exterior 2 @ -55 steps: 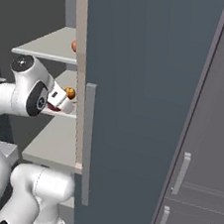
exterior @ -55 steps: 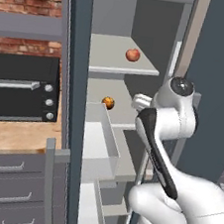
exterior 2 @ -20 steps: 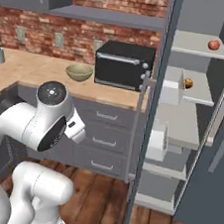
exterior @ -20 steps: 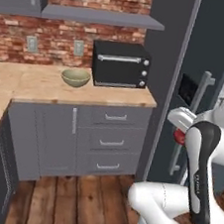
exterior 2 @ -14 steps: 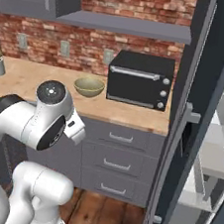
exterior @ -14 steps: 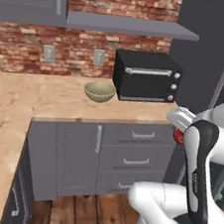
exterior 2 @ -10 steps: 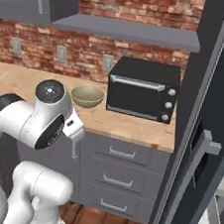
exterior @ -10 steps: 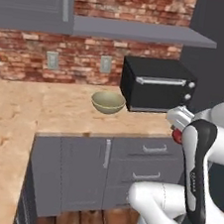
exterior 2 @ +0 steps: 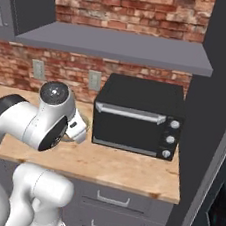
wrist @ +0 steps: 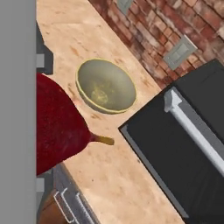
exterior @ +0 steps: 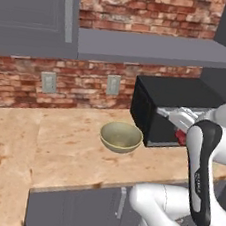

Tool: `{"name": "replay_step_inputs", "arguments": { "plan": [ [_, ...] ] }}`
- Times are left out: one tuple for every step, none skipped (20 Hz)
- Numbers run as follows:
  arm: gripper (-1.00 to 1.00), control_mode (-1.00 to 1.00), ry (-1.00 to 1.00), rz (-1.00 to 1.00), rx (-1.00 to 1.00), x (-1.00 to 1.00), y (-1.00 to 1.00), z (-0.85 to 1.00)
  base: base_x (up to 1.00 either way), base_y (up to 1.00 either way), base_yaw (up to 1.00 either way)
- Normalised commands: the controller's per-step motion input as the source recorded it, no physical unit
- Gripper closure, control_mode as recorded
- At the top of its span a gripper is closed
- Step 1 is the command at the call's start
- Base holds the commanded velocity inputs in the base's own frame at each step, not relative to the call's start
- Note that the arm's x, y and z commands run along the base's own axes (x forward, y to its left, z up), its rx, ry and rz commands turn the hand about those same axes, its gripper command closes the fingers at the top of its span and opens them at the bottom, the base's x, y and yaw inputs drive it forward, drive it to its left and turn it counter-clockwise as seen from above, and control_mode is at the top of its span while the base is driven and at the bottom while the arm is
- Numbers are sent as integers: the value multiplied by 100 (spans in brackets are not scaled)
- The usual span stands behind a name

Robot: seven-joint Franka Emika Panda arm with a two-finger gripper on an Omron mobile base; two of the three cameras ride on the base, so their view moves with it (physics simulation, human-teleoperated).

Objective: Take the orange, peach, and pear from the freezer and place them in the bowl on the counter.

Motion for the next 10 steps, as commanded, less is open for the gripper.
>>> {"name": "replay_step_inputs", "arguments": {
  "plan": [
    [100,100,0,0,0,0,0,0,82,52,0],
    [100,100,0,0,0,0,0,0,86,39,0],
    [100,100,0,0,0,0,0,0,89,26,0],
    [100,100,0,0,0,0,0,0,94,25,0],
    [100,-100,16,0,-14,88,24,-34,0,0,0],
    [100,-100,15,0,-19,70,18,-58,0,0,0],
    [100,-100,13,0,-22,75,17,-65,0,0,0],
    [100,-100,16,0,-25,96,23,-65,0,0,0],
    [100,-100,20,0,-28,100,44,-65,0,0,0],
    [100,-100,19,0,-28,100,57,-69,0,0,0]
  ]
}}
